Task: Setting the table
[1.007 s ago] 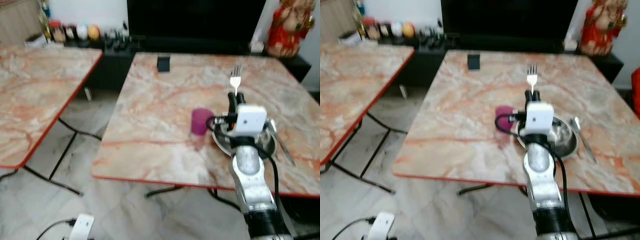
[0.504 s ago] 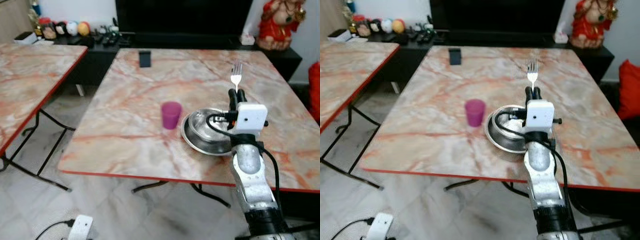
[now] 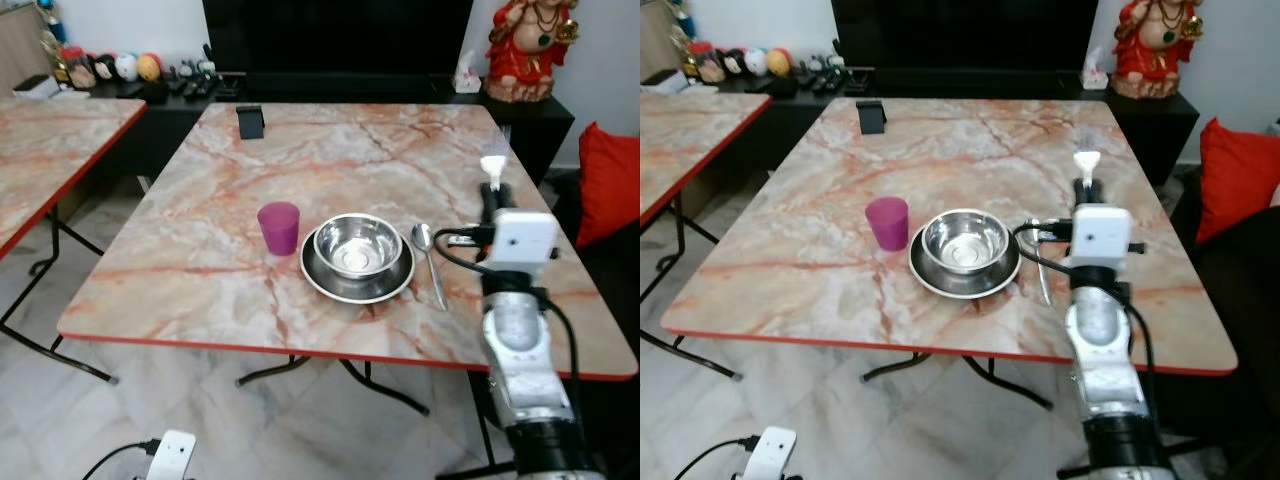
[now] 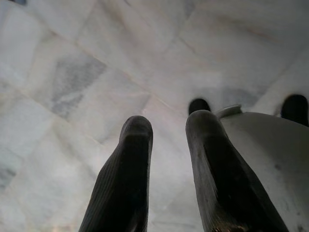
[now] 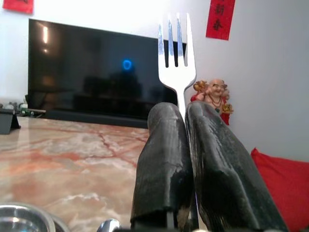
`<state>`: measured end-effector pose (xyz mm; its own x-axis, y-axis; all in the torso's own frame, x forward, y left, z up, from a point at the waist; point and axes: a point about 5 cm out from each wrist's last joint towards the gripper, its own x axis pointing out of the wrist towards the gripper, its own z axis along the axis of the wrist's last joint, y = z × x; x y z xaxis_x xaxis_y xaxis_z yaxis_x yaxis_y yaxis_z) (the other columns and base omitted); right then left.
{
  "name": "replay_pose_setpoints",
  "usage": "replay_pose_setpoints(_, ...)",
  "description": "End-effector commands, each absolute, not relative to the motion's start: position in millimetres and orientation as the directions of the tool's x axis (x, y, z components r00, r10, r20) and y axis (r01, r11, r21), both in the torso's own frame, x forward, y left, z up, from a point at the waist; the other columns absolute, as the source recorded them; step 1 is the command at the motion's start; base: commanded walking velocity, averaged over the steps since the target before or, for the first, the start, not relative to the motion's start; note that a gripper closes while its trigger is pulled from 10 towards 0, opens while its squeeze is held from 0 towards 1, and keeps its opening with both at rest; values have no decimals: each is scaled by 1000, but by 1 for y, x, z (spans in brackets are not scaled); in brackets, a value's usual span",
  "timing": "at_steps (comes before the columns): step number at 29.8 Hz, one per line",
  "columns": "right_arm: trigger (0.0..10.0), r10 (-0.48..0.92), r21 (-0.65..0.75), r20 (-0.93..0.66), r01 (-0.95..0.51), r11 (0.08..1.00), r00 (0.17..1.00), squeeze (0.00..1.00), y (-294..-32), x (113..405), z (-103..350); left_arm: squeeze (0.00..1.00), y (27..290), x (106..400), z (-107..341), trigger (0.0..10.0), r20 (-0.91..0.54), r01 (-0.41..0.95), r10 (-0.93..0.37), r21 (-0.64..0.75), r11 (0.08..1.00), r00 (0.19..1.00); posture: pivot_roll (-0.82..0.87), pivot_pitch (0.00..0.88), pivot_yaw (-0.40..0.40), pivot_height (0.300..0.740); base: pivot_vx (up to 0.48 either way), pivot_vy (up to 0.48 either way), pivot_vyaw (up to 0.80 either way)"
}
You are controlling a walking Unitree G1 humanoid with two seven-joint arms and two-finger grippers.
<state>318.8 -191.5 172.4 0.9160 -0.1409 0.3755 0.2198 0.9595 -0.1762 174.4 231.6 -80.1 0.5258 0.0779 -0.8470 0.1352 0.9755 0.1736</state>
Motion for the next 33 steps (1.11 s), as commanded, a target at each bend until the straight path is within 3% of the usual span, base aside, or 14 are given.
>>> replay_pose_setpoints(1, 10000, -152, -182, 375, 234, 955, 915, 0, -193, 319, 175, 0, 236, 174, -79, 10000, -849, 132, 87, 181, 975, 520, -14, 0, 2, 731, 0, 0, 0)
replay_pose_setpoints(16, 10000, -215, -165, 384, 296, 941, 898, 0, -211, 318, 181, 0, 237, 175, -79, 10000, -849, 112, 89, 172, 979, 521, -10, 0, 9, 731, 0, 0, 0)
replay_pose_setpoints(25, 10000, -281, -180, 425, 384, 906, 860, 0, -242, 319, 201, 0, 237, 173, -80, 10000, -858, 104, 105, 181, 978, 503, -10, 0, 7, 731, 0, 0, 0)
replay_pose_setpoints(33, 10000, -291, -182, 413, 391, 902, 863, 0, -243, 319, 198, 0, 237, 173, -80, 10000, -856, 87, 109, 176, 981, 505, -2, 0, 2, 731, 193, 0, 0)
